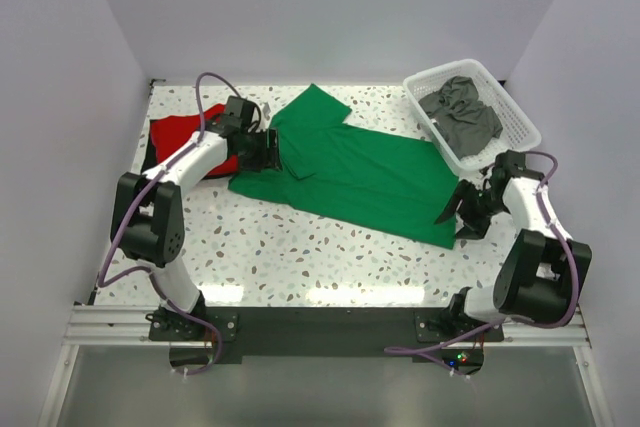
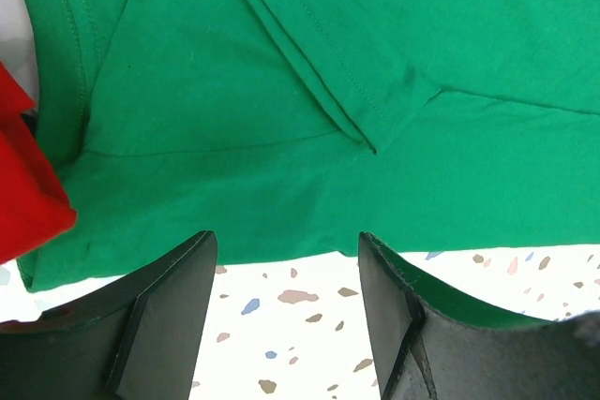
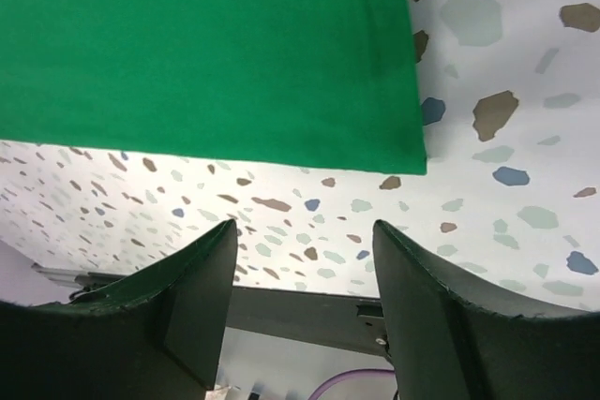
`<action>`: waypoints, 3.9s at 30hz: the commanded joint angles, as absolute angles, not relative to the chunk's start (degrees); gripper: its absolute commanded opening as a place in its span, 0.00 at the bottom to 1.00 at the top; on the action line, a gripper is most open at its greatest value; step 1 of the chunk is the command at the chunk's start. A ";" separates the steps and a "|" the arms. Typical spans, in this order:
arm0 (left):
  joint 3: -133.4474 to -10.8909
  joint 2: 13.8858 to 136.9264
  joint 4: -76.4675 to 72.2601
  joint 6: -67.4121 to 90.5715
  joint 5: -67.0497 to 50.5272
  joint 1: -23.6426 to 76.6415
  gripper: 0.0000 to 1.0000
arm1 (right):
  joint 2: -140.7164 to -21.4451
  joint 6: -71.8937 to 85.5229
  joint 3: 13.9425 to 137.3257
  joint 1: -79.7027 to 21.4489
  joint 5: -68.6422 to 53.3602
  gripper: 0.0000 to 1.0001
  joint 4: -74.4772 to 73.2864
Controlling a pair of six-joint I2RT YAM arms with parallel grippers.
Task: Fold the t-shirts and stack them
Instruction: Fold the tshirt
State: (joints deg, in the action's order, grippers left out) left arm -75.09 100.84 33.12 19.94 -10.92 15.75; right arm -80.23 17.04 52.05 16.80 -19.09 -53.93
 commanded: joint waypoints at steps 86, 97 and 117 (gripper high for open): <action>-82.98 116.90 14.69 31.90 -21.44 15.82 0.50 | -81.21 25.14 55.99 14.94 -18.63 0.60 -58.80; -85.86 120.23 10.11 33.84 -23.91 16.87 0.49 | -80.16 25.05 54.84 14.94 -18.28 0.60 -59.15; -91.23 125.86 0.88 36.47 -30.84 20.48 0.50 | -77.87 25.22 53.08 14.94 -17.67 0.60 -59.85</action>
